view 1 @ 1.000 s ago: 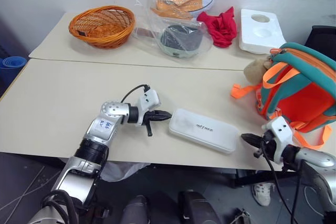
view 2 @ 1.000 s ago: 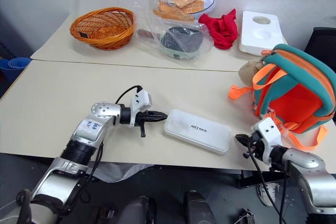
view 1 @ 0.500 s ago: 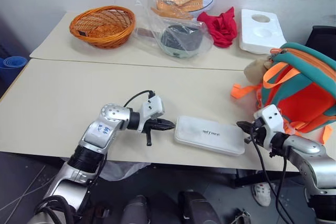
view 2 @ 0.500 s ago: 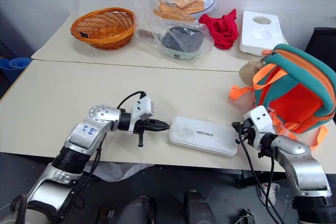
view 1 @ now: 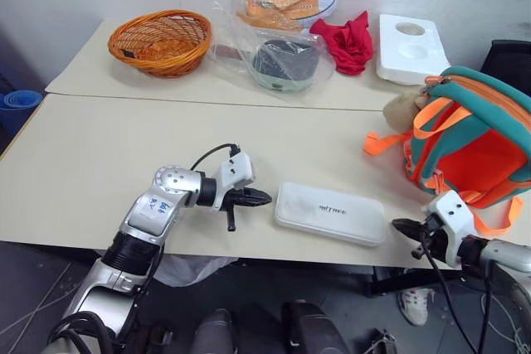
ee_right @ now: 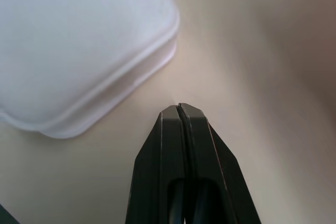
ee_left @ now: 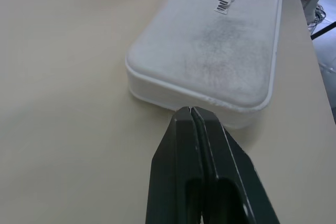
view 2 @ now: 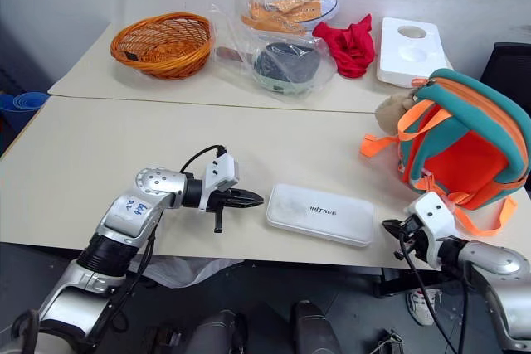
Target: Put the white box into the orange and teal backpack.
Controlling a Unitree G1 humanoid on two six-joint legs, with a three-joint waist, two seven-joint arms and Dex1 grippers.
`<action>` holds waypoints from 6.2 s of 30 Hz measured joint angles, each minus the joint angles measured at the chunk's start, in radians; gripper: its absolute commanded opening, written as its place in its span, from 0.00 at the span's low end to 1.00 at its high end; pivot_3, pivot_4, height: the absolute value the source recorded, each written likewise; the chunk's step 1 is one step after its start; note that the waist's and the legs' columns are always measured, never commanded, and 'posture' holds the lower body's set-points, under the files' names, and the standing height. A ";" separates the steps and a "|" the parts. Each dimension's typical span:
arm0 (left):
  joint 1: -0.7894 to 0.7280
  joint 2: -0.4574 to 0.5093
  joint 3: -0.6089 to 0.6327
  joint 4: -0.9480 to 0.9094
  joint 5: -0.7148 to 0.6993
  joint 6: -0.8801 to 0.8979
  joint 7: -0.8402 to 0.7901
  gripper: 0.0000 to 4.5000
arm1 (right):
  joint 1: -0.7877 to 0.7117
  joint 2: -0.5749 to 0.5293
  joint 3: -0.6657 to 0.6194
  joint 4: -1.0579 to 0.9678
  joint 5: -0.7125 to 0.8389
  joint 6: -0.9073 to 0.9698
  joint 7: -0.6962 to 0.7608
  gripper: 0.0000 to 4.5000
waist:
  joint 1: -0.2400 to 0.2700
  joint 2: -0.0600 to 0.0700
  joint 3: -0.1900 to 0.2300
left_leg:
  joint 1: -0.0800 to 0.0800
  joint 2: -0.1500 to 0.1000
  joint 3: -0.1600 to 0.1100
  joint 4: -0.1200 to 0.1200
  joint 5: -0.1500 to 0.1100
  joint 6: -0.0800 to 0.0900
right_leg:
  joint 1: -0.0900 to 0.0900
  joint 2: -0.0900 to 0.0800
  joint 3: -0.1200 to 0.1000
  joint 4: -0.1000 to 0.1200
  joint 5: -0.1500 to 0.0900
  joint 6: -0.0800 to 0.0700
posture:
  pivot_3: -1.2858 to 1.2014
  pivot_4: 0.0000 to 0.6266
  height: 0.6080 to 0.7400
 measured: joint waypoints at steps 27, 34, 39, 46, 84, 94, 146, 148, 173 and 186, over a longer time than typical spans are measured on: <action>-0.111 0.083 0.266 0.051 -0.427 0.845 -0.033 1.00 | -0.083 0.014 0.054 0.078 -0.045 -0.055 -0.015 0.00 | 0.004 0.000 0.000 | -0.001 -0.001 -0.001 0.001 0.000 0.000 | -0.001 -0.001 -0.001 0.001 -0.001 0.000 | 0.52 0.24 1.00; -0.199 0.025 0.206 0.200 -0.401 0.966 0.114 1.00 | -0.078 0.052 0.070 0.061 -0.043 -0.050 -0.034 0.00 | 0.001 0.000 0.000 | 0.000 -0.001 -0.001 0.002 0.000 -0.002 | -0.001 -0.001 0.000 0.002 -0.001 0.000 | 0.52 0.24 1.00; -0.248 -0.027 0.156 0.257 -0.381 0.960 0.157 1.00 | -0.115 0.075 0.115 0.063 -0.057 -0.053 -0.044 0.00 | 0.003 0.000 0.000 | 0.000 -0.001 -0.001 0.002 0.001 -0.003 | -0.001 -0.001 -0.001 0.003 -0.001 0.000 | 0.52 0.24 1.00; -0.284 -0.099 0.161 0.345 -0.367 0.936 0.185 1.00 | -0.149 0.112 0.164 0.063 -0.088 -0.051 -0.067 0.00 | 0.004 -0.002 -0.002 | 0.003 -0.002 -0.001 0.002 0.001 -0.002 | 0.002 -0.002 -0.001 0.003 -0.001 0.000 | 0.52 0.24 1.00; -0.220 -0.154 0.488 0.236 -0.538 1.141 0.297 0.28 | 0.018 0.147 -0.031 -0.086 -0.006 0.044 -0.111 0.26 | 0.008 -0.002 -0.002 | -0.001 -0.001 -0.003 0.000 0.002 -0.007 | -0.002 -0.002 -0.003 0.003 -0.002 -0.002 | 0.52 0.24 1.00; -0.208 -0.138 0.722 0.117 -0.649 1.140 0.370 0.28 | 0.031 0.148 -0.437 -0.200 0.254 0.230 -0.214 0.99 | -0.003 -0.002 -0.002 | 0.001 -0.001 -0.003 -0.001 0.002 -0.007 | -0.001 -0.001 -0.002 0.004 -0.002 -0.002 | 0.52 0.24 1.00; -0.239 0.076 0.727 0.041 -0.736 0.515 0.244 0.28 | -0.474 -0.246 -0.088 -0.166 0.828 0.435 0.316 0.00 | 0.004 0.001 0.009 | -0.004 -0.001 -0.003 -0.012 0.007 -0.012 | -0.005 -0.003 -0.003 -0.007 -0.002 -0.001 | 0.52 0.24 1.00; -0.237 0.084 0.726 0.036 -0.768 0.523 0.213 0.28 | -0.430 -0.272 -0.099 -0.165 0.816 0.433 0.333 0.00 | 0.005 0.001 0.009 | -0.005 -0.002 -0.003 -0.012 0.006 -0.011 | -0.005 -0.003 -0.003 -0.008 -0.002 -0.001 | 0.52 0.24 1.00; -0.291 0.161 0.390 0.109 -0.591 0.265 -0.166 0.28 | -0.245 -0.358 -0.258 -0.090 0.840 0.461 0.381 0.00 | 0.006 0.000 0.009 | -0.004 -0.002 -0.003 -0.009 0.004 -0.004 | -0.004 -0.003 -0.003 -0.007 -0.001 -0.001 | 0.52 0.24 1.00; -0.403 0.198 0.204 0.210 -0.356 0.025 -0.388 0.28 | -0.169 -0.358 -0.219 -0.069 0.642 0.338 0.467 0.00 | 0.006 0.000 0.009 | -0.004 -0.002 -0.003 -0.008 0.004 -0.003 | -0.004 -0.002 -0.003 -0.005 -0.001 -0.001 | 0.52 0.24 1.00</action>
